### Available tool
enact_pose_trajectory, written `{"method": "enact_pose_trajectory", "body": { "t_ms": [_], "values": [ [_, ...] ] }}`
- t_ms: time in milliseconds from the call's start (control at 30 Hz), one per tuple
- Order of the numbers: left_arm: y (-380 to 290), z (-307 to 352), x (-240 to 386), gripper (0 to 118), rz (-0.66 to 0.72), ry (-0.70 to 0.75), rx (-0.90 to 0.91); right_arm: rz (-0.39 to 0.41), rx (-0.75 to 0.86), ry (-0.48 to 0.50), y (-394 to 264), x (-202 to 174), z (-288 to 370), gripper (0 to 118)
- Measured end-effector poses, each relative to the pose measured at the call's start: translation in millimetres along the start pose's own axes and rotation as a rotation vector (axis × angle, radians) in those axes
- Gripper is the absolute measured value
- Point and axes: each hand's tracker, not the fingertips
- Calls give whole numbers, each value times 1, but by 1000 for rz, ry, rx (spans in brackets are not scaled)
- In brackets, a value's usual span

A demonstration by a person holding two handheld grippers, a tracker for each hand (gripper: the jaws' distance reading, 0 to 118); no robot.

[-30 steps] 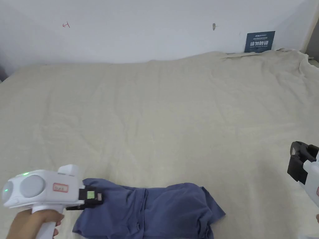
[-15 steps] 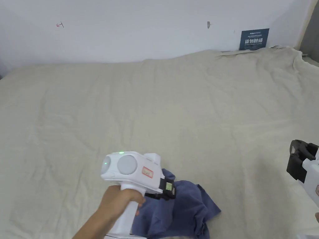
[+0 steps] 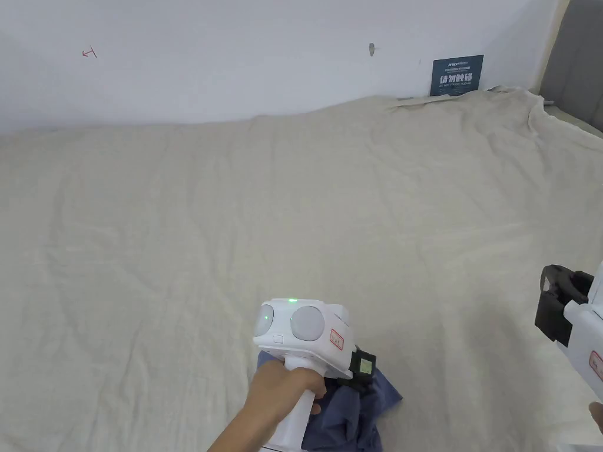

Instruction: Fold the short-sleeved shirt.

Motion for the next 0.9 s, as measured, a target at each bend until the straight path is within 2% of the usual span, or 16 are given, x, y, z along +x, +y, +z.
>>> {"method": "enact_pose_trajectory", "body": {
  "t_ms": [100, 167, 400, 567, 633, 667, 700, 733, 767, 800, 833, 900],
  "values": [
    [-3, 11, 4, 97, 6, -33, 29, -1, 2, -5, 0, 1, 1, 0],
    [-6, 26, 8, 112, -5, -35, 66, -1, 4, -8, 1, 2, 2, 0],
    [-22, 85, -14, 113, 1, -24, 329, 4, 13, -12, 6, 0, 4, 0],
    [-36, 104, -42, 112, 34, 68, 443, 9, 19, -3, 9, -5, 4, 0],
    [-45, 106, -48, 99, 26, 125, 504, 10, 25, 3, 11, -8, 4, 0],
    [-49, 106, -51, 84, 23, 160, 557, 13, 27, 4, 12, -10, 5, 0],
    [-54, 106, -52, 60, 11, 191, 599, 16, 30, 5, 12, -11, 5, 0],
    [-58, 105, -53, 45, 0, 191, 617, 16, 32, 7, 13, -11, 5, 0],
    [-62, 102, -55, 39, -17, 208, 629, 16, 33, 8, 13, -12, 5, 0],
    [-65, 100, -54, 39, -10, 220, 636, 15, 33, 9, 13, -12, 5, 0],
    [-68, 96, -54, 22, -7, 220, 639, 15, 33, 11, 14, -12, 5, 0],
    [-74, 89, -54, 5, -10, 221, 638, 16, 32, 11, 13, -12, 4, 0]
  ]
}}
